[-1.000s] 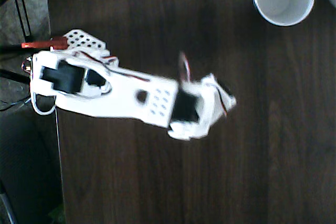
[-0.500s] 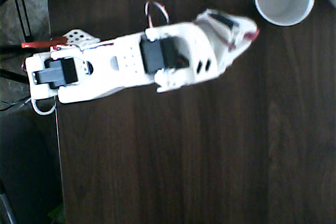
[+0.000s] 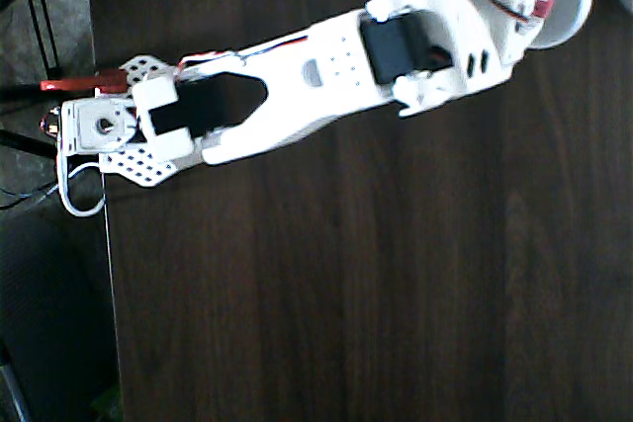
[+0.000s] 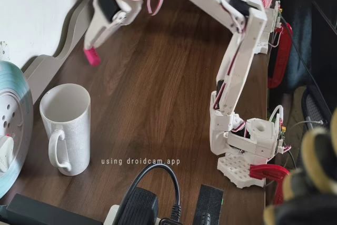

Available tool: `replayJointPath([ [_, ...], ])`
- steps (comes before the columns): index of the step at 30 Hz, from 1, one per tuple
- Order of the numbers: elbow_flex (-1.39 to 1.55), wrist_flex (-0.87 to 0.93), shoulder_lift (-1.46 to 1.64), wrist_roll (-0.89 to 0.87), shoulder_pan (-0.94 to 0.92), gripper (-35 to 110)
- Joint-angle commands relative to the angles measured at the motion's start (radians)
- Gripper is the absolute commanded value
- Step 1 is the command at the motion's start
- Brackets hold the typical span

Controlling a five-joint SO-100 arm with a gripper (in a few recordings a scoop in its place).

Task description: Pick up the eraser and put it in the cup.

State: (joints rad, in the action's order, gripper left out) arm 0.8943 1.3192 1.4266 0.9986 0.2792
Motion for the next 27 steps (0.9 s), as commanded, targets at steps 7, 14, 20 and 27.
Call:
replayJointPath([
  [7,-0.110,0.008,-0.164,0.017,0.037,0],
  [14,-0.141,0.003,-0.225,0.023,0.066,0],
  [20,-0.143,-0.031,-0.236,0.012,0.055,5],
  [27,-0.152,-0.044,-0.235,0.020,0.021,29],
])
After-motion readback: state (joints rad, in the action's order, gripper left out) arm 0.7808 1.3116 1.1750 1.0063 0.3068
